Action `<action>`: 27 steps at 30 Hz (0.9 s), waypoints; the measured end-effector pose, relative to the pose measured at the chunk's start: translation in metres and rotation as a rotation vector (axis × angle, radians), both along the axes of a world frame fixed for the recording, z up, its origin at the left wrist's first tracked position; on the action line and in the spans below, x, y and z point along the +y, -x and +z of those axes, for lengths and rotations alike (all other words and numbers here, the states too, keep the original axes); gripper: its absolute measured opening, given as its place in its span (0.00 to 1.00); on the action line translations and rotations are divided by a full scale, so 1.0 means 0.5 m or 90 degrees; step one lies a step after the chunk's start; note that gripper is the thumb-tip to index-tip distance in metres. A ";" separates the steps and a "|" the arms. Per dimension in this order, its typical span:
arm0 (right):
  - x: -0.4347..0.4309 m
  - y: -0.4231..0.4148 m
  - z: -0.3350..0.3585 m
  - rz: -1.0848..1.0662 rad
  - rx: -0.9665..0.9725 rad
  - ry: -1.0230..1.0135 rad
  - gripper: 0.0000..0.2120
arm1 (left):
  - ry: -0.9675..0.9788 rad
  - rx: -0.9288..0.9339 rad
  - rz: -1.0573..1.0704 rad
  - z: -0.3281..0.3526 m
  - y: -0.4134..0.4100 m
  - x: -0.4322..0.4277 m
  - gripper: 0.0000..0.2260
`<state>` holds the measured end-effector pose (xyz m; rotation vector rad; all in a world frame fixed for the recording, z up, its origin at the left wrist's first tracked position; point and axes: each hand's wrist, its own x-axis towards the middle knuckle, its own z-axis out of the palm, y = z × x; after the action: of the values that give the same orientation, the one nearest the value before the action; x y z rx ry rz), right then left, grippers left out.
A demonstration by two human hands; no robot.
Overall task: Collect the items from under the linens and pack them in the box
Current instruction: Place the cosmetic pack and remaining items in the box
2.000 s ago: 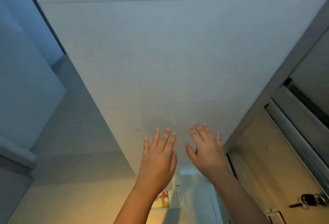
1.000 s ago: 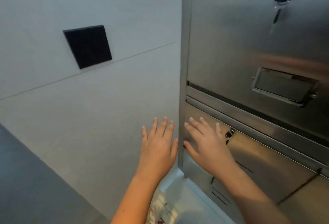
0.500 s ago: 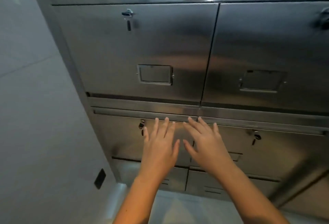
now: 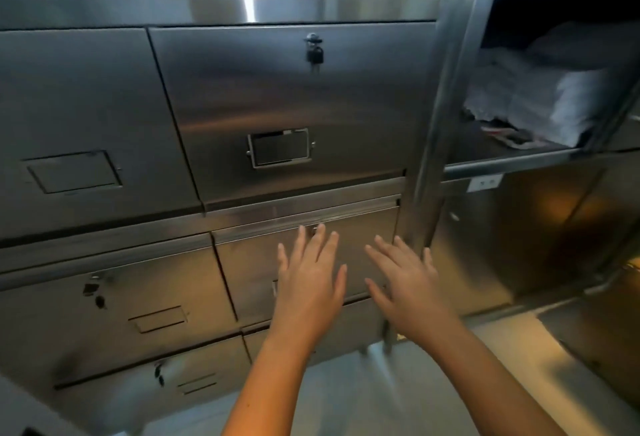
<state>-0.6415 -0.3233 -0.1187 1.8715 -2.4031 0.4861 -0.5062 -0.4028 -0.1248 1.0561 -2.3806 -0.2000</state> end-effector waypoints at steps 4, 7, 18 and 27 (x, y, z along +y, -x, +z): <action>0.108 0.111 0.009 -0.068 -0.003 0.008 0.25 | 0.000 -0.001 -0.083 0.007 0.130 0.093 0.23; 0.181 0.171 0.012 -0.115 -0.017 0.010 0.25 | -0.014 -0.007 -0.130 0.012 0.201 0.149 0.23; 0.365 0.284 0.012 -0.293 0.010 0.034 0.25 | 0.010 -0.039 -0.307 0.020 0.380 0.272 0.23; 0.413 0.344 -0.016 -0.379 -0.013 0.023 0.25 | 0.005 -0.066 -0.374 -0.005 0.482 0.314 0.23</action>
<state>-0.8137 -0.1170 -0.1268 1.0465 -2.7572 0.4855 -0.7471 -0.2456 -0.1272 0.3415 -2.7260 -0.3471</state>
